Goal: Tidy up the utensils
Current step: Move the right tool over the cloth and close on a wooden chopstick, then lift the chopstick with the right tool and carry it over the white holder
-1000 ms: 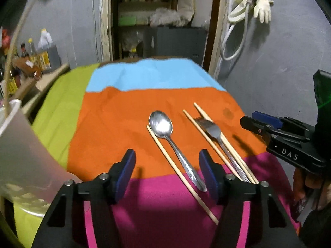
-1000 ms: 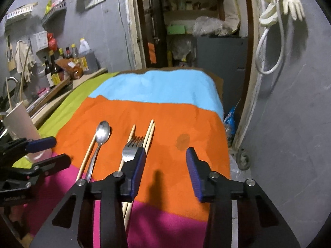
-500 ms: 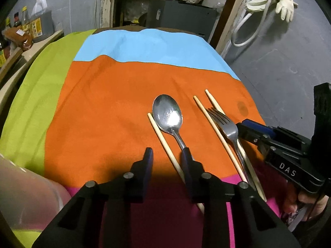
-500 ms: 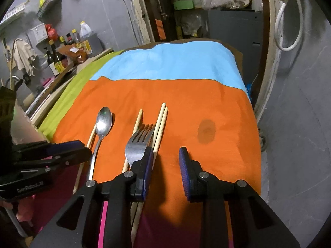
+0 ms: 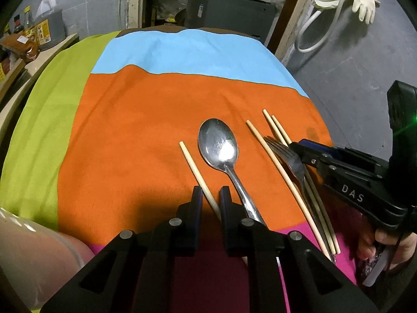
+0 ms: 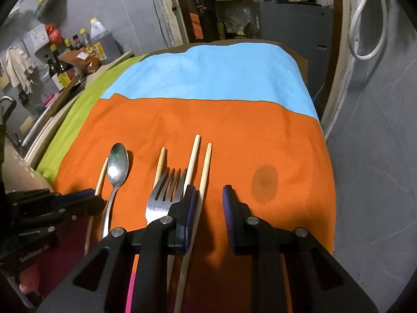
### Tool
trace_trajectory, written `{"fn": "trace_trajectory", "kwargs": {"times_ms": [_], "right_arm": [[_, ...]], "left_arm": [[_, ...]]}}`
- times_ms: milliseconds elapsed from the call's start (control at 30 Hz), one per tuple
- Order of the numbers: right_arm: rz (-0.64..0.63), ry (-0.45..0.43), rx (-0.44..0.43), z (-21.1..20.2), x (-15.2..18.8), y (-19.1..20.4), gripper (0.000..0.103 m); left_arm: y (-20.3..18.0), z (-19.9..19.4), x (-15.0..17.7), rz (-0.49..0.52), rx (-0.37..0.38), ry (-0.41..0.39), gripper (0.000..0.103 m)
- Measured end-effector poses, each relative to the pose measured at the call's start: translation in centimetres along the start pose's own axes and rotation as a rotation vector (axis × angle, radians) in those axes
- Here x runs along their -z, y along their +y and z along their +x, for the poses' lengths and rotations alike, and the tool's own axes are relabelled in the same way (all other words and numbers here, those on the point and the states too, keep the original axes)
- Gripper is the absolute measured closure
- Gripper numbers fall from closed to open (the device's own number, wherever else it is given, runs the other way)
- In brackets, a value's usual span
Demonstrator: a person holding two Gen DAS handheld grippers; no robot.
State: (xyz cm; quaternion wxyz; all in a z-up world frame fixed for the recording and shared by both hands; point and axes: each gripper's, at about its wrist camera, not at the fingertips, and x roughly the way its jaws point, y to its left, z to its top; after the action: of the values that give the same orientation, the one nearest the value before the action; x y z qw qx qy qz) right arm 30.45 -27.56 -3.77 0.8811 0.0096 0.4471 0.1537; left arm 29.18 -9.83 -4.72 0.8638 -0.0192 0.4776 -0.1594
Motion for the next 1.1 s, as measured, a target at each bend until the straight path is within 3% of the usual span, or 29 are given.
{"fn": "trace_trajectory", "kwargs": {"times_ms": [67,200,300,567,767,1100], "right_arm": [[0.01,0.02,-0.006,0.2,-0.3,-0.1,0.084],[0.06,0.046,-0.045,0.4,-0.7,-0.4,0.097],[0.104,0.047,-0.083,0.0,-0.6,-0.6,0.099],[0.184,-0.086,-0.129,-3.2,1.4,-1.0,0.1],[0.116,-0.244,-0.085,-6.8,3.1,1.1,0.1],[0.04,-0.581,-0.14,-12.8,4.4,5.8,0.1]], "left_arm": [[0.0,0.2,-0.2,0.001,0.001,0.012,0.092],[0.0,0.2,-0.6,-0.014,0.004,0.032,0.095],[0.1,0.0,-0.4,-0.032,0.024,0.041,0.1],[0.0,-2.3,1.1,-0.034,0.068,-0.026,0.101],[-0.7,-5.4,2.5,-0.012,0.08,-0.151,0.101],[-2.3,-12.3,3.9,0.062,0.051,-0.489,0.101]]}}
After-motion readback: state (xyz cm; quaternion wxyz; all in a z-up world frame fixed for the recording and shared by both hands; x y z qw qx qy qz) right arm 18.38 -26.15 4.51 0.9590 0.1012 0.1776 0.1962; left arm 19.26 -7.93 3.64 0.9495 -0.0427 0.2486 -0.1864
